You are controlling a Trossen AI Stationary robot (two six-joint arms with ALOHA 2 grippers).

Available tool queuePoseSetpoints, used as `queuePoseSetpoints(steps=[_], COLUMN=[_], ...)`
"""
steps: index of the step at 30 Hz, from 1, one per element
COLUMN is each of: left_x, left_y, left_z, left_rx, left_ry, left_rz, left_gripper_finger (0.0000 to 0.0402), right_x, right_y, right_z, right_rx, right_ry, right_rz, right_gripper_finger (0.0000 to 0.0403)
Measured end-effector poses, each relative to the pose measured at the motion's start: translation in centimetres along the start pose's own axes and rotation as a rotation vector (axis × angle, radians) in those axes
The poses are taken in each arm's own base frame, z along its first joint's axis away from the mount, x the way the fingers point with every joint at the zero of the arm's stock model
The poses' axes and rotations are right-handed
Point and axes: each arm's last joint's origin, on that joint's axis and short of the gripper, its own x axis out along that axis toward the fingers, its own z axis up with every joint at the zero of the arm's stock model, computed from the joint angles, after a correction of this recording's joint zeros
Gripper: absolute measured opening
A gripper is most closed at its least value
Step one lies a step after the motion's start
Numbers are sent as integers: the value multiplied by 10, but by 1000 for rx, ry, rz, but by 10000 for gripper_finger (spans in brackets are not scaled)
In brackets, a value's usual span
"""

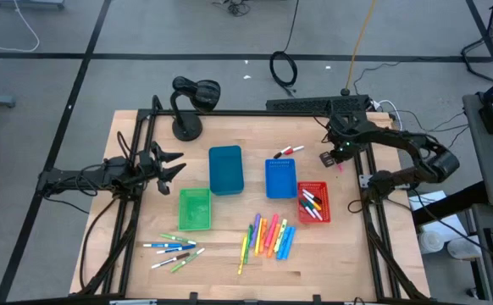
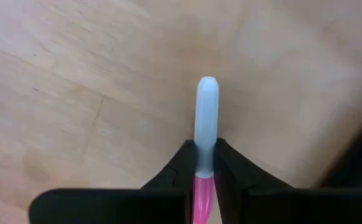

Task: Pick & Place Markers
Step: Put the pink highlighter pen into the red bin

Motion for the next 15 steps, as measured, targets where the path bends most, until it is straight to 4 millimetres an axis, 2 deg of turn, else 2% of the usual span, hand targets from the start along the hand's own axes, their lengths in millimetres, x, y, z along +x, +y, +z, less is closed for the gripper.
queuePoseSetpoints(steps=[9,15], left_x=[0,0], left_y=[0,0], left_z=[0,0], left_rx=[0,0], left_ry=[0,0], left_rz=[0,0], left_gripper_finger=[184,184], right_x=[-52,-76], right_y=[19,39], right_z=[-4,-15], right_rx=[-111,-201], right_ry=[-365,-511], right_rz=[286,446], right_gripper_finger=[20,19])
